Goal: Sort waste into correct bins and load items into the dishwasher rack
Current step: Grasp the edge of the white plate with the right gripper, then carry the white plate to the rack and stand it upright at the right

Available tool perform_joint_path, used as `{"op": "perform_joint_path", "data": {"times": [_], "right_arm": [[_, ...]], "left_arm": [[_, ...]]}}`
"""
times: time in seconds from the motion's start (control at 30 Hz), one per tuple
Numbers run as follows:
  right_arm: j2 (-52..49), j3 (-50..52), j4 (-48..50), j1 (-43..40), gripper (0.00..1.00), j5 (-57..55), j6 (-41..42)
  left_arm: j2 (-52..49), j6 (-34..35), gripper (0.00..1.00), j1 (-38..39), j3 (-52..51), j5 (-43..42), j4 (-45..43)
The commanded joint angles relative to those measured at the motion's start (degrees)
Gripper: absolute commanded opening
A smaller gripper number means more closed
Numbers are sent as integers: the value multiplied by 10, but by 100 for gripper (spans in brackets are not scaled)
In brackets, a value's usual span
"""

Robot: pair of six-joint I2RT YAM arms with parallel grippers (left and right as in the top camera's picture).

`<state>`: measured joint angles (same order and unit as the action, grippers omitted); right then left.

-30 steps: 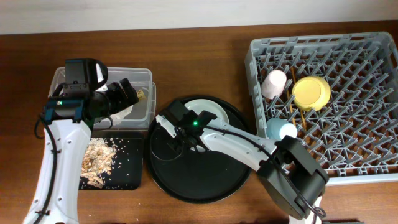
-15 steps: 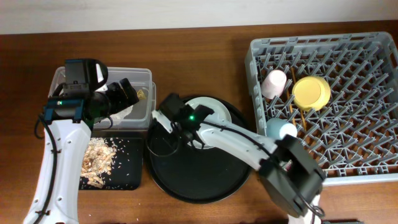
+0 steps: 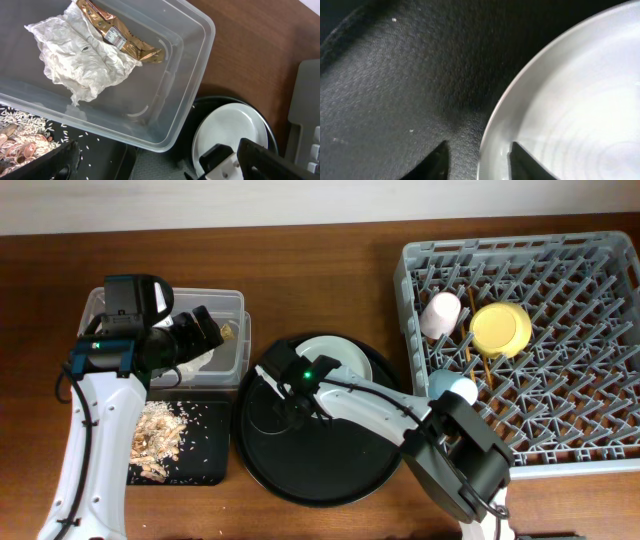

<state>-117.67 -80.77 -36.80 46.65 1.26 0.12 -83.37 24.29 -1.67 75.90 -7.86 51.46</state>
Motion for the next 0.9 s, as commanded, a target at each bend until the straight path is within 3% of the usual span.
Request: {"op": "perform_joint_path", "data": {"times": [0.0, 0.1, 0.27, 0.47, 0.5, 0.53, 0.63, 0.73, 0.87], "right_arm": [[-19, 3, 1, 1, 25, -11, 4], [-17, 2, -2, 1, 4, -9, 4], [59, -41, -74, 1, 4, 27, -2], [310, -81, -177, -59, 4, 49, -13], [349, -81, -193, -89, 4, 70, -25], [419, -81, -223, -179, 4, 132, -53], [476, -81, -252, -351, 4, 275, -84], [478, -81, -304, -554, 4, 466, -141], [414, -81, -341, -751, 4, 602, -213]], "left_arm": [[-2, 5, 99, 2, -2, 4, 1], [-2, 5, 99, 2, -2, 4, 1], [-2, 5, 99, 2, -2, 4, 1], [-2, 5, 99, 2, -2, 4, 1], [-2, 5, 99, 2, -2, 4, 1], [-2, 5, 99, 2, -2, 4, 1], [-2, 5, 99, 2, -2, 4, 1], [-2, 5, 99, 2, -2, 4, 1], [-2, 5, 99, 2, -2, 4, 1]]}}
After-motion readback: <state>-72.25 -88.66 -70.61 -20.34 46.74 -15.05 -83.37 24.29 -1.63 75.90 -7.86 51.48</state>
